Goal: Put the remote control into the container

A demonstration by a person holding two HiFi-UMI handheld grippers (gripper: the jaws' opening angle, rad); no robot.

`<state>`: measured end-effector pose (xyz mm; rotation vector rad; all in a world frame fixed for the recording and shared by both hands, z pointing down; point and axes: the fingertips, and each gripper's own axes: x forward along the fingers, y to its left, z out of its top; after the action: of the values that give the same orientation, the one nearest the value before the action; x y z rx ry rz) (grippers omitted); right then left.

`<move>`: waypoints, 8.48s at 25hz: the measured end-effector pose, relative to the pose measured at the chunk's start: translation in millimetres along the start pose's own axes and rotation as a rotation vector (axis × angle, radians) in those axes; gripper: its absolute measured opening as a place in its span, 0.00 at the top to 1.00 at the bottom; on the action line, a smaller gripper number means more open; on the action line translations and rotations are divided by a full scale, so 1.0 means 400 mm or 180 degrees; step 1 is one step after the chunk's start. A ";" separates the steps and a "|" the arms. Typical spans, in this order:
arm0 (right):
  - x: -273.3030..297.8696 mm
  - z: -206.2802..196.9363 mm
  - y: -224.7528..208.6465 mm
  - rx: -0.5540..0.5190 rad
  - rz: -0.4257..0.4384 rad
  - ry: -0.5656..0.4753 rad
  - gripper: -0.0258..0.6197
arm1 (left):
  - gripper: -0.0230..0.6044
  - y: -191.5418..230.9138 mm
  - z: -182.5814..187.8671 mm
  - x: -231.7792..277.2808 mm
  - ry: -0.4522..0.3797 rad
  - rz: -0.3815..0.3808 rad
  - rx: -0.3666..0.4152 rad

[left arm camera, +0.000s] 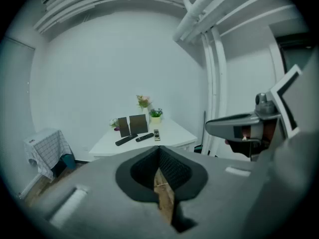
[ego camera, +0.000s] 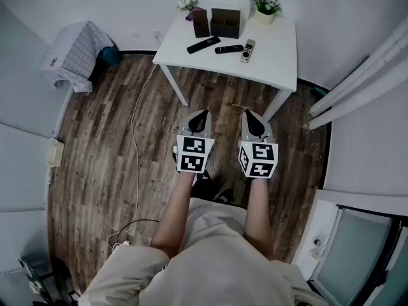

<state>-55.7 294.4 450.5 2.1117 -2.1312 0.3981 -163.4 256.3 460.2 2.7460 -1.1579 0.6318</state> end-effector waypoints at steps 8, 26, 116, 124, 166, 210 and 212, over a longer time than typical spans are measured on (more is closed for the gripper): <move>-0.040 -0.029 0.060 -0.0257 0.0033 -0.0027 0.96 | 0.96 -0.023 -0.027 -0.057 -0.0200 -0.0087 -0.0087; 0.122 -0.109 -0.004 0.0078 0.0078 0.0334 0.96 | 0.96 0.031 -0.065 0.062 -0.0070 -0.0135 -0.0183; 1.230 0.110 -0.151 -0.0795 0.0709 0.0676 0.96 | 0.96 0.619 0.182 1.077 0.0586 -0.1033 0.0000; 1.320 0.031 -0.221 -0.0738 0.0907 0.1116 0.96 | 0.96 0.604 0.065 1.224 0.1206 -0.1320 0.0496; 1.414 -0.045 -0.269 -0.0999 0.1912 0.1713 0.96 | 0.61 0.630 -0.151 1.248 0.2633 -0.1898 0.1388; 1.443 0.391 -0.050 -0.0800 0.2449 0.0426 0.80 | 0.69 0.712 0.287 1.154 0.0583 -0.1288 0.0256; 1.461 0.427 -0.046 -0.0867 0.2584 0.0316 0.80 | 0.76 0.739 0.314 1.163 0.0516 -0.1223 0.0219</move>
<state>-33.4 -314.3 443.0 0.9967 -2.7001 0.2405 -37.9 -292.1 515.3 2.7950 -0.5622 0.8315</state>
